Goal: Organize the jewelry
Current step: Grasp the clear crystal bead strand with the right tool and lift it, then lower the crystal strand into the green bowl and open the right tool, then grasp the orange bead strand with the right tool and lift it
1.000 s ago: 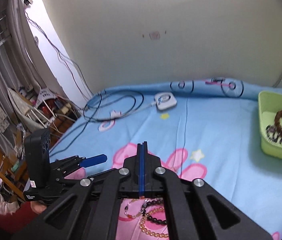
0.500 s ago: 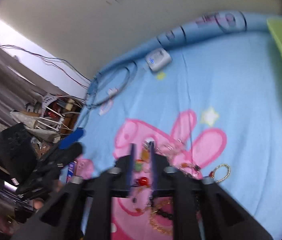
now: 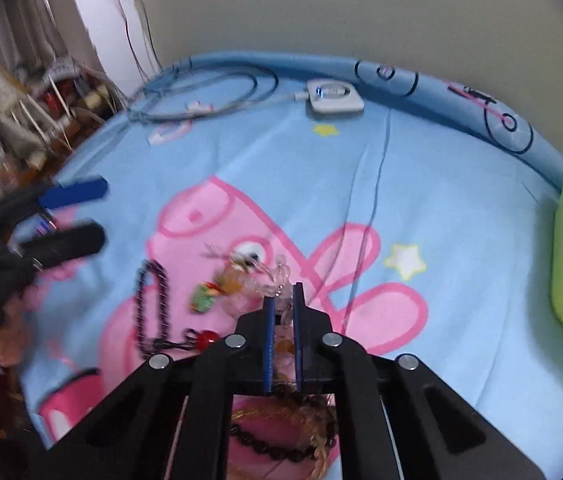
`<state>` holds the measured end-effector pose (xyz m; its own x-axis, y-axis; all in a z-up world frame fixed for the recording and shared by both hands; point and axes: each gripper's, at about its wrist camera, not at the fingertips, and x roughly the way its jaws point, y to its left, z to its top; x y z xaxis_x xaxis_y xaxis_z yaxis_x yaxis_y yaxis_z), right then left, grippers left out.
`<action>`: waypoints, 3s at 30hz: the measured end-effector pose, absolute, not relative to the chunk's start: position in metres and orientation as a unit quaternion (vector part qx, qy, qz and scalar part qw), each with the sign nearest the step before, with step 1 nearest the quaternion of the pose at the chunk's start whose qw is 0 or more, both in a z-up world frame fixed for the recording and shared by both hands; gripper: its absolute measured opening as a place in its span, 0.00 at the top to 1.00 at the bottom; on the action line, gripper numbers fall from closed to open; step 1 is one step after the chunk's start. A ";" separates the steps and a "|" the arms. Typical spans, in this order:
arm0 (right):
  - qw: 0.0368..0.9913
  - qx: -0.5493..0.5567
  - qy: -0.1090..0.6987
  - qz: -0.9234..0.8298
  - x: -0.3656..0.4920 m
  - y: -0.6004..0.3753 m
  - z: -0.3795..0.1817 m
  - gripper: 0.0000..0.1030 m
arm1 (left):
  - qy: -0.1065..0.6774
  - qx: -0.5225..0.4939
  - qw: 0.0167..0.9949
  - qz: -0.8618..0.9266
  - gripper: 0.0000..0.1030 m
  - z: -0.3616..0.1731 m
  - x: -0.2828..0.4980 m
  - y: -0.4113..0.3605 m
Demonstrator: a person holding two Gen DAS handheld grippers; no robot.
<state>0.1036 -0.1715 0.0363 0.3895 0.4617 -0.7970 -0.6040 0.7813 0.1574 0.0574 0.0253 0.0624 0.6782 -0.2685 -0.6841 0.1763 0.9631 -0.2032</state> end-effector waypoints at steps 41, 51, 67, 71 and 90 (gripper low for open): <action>0.920 0.085 0.326 0.201 0.186 -0.389 0.208 1.00 | 0.392 0.018 0.874 -0.287 0.78 0.118 0.260 -0.257; 0.853 0.116 0.490 0.135 0.254 -0.402 0.083 0.91 | 0.445 0.038 0.858 -0.255 0.78 0.093 0.265 -0.217; 0.842 -0.020 0.426 0.330 0.103 -0.270 0.089 0.98 | 0.464 -0.003 0.870 -0.166 0.69 0.073 0.112 -0.036; 0.820 -0.064 0.455 0.341 0.103 -0.227 0.059 0.98 | 0.456 -0.024 0.867 -0.197 0.69 0.056 0.076 -0.045; 0.785 -0.140 0.488 0.354 0.096 -0.174 0.016 0.85 | 0.461 0.036 0.864 -0.199 0.97 0.006 0.025 -0.076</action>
